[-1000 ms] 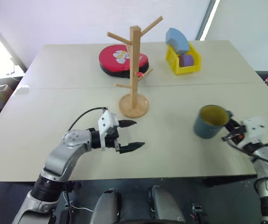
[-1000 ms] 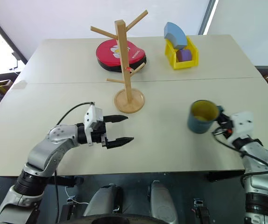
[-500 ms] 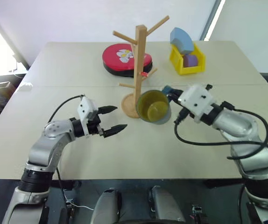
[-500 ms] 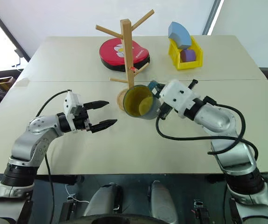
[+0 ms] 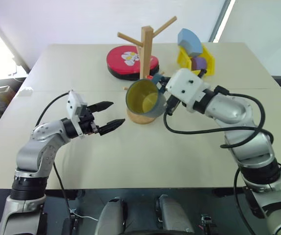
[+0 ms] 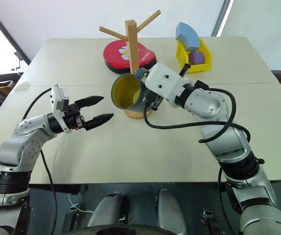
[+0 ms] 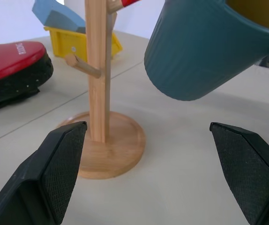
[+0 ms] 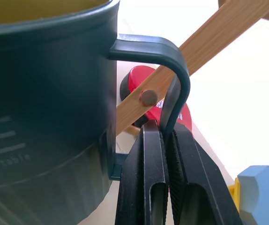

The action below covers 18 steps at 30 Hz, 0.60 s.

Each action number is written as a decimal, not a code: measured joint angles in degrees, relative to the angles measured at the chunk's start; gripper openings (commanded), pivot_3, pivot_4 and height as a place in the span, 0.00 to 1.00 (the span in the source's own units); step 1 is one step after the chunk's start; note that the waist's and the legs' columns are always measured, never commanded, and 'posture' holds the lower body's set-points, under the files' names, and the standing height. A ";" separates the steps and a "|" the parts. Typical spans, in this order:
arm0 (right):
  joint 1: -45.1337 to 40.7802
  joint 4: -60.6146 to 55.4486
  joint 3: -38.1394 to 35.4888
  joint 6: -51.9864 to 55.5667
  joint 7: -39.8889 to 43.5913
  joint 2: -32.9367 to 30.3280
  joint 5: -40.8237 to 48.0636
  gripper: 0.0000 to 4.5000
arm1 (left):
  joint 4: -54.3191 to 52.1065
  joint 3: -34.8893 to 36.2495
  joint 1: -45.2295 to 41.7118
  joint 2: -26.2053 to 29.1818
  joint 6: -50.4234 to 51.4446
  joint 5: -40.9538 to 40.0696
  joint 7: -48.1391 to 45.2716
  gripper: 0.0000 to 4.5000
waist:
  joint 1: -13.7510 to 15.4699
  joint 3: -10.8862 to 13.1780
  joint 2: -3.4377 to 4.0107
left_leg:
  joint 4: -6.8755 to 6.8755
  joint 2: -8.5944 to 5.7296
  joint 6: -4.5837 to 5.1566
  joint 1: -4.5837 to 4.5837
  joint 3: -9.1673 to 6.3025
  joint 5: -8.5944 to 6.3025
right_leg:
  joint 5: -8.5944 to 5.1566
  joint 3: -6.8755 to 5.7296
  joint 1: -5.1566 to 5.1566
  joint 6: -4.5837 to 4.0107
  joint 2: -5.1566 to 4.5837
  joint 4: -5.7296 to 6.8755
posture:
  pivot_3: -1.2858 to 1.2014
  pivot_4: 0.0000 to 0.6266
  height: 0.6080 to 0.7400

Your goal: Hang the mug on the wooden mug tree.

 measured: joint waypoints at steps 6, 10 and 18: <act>-1.18 2.38 1.88 0.53 -0.12 1.13 -2.23 0.01 | -1.63 1.43 -0.55 0.05 2.29 -3.47 0.70 1.00 | -0.06 0.00 0.00 | -0.01 0.00 0.00 0.01 0.00 0.00 | 0.00 -0.01 0.00 0.00 0.00 0.01 | 0.52 0.24 0.96; -1.81 3.65 2.76 0.78 -0.12 1.90 -3.64 0.01 | -2.56 2.10 -2.15 0.08 3.03 -4.98 1.56 1.00 | -0.06 0.00 0.00 | -0.01 0.00 0.00 0.01 0.00 0.00 | 0.00 -0.01 0.00 0.01 0.00 0.01 | 0.52 0.24 0.96; -5.08 9.26 4.90 1.47 -0.55 5.22 -6.42 0.01 | -3.60 3.52 -3.78 0.72 4.00 -7.04 2.64 1.00 | -0.20 0.00 0.00 | -0.03 0.00 0.00 0.02 0.00 0.00 | 0.02 -0.02 -0.02 0.03 0.04 0.03 | 0.52 0.24 0.96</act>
